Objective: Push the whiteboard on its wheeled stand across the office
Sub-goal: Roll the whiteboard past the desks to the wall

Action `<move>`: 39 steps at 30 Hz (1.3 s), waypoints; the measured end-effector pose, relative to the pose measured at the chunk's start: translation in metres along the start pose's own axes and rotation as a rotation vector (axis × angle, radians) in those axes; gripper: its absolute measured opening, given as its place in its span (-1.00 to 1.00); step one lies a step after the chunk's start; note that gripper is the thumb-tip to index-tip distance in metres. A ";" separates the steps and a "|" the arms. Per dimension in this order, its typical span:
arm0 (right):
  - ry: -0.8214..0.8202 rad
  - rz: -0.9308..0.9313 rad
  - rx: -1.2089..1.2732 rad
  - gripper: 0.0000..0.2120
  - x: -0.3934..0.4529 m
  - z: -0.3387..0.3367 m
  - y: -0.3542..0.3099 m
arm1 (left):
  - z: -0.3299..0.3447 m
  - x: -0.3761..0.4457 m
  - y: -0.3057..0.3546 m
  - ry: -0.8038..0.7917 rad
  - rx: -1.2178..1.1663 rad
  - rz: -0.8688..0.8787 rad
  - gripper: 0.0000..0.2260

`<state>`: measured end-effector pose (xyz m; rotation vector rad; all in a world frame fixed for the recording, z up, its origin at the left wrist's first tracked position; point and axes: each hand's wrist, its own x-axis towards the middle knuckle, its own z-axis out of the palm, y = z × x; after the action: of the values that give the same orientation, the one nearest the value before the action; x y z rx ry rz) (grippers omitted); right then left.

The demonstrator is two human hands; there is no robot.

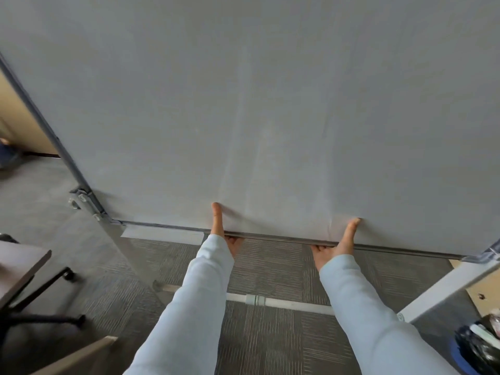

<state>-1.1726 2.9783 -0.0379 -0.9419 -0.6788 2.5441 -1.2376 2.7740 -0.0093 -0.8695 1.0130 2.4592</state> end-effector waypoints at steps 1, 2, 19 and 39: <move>-0.008 0.009 -0.006 -0.19 0.009 0.009 0.003 | 0.002 0.009 0.006 0.001 -0.004 0.017 -0.23; -0.015 0.013 -0.013 -0.20 0.016 0.019 0.006 | 0.004 0.016 0.014 0.004 -0.017 0.029 -0.27; -0.088 0.115 -0.095 -0.21 0.158 0.215 0.110 | 0.024 0.170 0.186 0.074 -0.168 0.123 -0.45; -0.145 0.146 -0.117 -0.38 0.279 0.421 0.248 | 0.027 0.340 0.388 0.105 -0.211 0.208 -0.41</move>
<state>-1.6954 2.7706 -0.0357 -0.8804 -0.8371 2.7478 -1.7042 2.5537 -0.0165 -1.0140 0.9325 2.7605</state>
